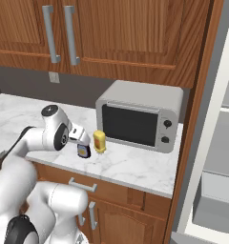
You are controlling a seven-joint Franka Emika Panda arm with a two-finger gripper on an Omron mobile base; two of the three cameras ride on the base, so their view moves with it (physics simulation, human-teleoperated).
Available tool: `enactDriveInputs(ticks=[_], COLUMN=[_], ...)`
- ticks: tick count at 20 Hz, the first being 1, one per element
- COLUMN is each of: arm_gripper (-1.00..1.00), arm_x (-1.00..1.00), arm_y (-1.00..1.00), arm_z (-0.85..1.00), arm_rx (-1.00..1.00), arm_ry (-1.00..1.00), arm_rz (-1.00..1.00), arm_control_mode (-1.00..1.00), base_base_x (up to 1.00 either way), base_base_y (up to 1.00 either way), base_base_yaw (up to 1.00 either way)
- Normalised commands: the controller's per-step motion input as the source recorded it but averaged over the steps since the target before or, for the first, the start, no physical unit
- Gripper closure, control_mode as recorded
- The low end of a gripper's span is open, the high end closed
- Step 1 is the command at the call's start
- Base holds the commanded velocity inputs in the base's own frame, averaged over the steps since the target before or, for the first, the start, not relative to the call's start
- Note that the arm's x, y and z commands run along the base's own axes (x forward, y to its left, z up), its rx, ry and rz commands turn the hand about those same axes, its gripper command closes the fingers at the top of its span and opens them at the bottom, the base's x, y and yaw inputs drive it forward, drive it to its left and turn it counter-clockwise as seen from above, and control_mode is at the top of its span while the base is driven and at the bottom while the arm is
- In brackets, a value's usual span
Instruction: Place the mustard and condiment bottle from the counter to the top shelf of the fridge. If the existing items in the fridge are on the top shelf, move them to other shelves.
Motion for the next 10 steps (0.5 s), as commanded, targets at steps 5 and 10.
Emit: enactDriveInputs(ticks=[5,10], arm_gripper=[-1.0,-1.0], arm_x=[0.28,0.34], arm_y=[0.0,0.0], arm_z=[-0.11,-0.07], arm_rx=[0.0,0.0], arm_ry=[0.0,0.0], arm_rz=[0.0,-0.01], arm_control_mode=[-1.0,-1.0], base_base_x=[0.0,0.0], base_base_y=[0.0,0.0], base_base_yaw=[0.0,0.0])
